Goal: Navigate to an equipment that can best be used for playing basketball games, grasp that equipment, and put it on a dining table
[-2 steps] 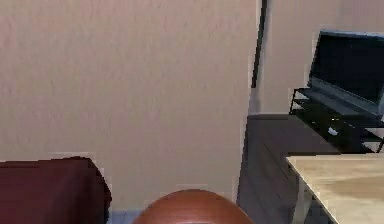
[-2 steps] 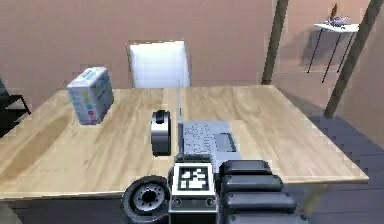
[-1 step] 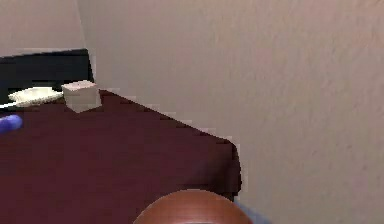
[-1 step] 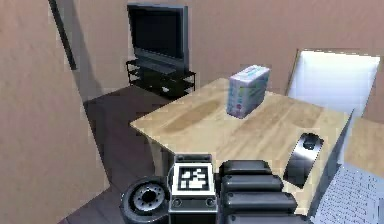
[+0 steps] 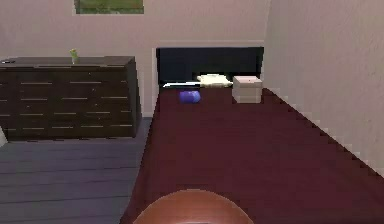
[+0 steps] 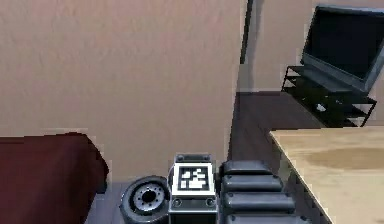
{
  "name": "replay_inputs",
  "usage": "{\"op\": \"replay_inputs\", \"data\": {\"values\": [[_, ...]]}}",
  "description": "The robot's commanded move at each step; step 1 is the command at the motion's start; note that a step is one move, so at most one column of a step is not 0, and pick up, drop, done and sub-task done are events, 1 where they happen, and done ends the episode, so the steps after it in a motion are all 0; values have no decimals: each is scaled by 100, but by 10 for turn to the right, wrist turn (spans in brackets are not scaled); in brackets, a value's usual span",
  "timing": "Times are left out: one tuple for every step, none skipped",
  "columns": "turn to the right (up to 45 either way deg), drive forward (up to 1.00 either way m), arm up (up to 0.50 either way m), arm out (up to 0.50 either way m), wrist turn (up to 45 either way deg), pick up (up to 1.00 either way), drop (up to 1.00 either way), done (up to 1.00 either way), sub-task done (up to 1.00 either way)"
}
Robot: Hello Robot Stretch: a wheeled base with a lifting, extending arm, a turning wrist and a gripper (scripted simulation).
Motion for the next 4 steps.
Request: {"op": "replay_inputs", "data": {"values": [[-90,0,0,0,0,0,0,0,0],[450,0,0,0,0,0,0,0,0],[450,0,0,0,0,0,0,0,0],[0,0,0,48,0,0,0,0,0]]}}
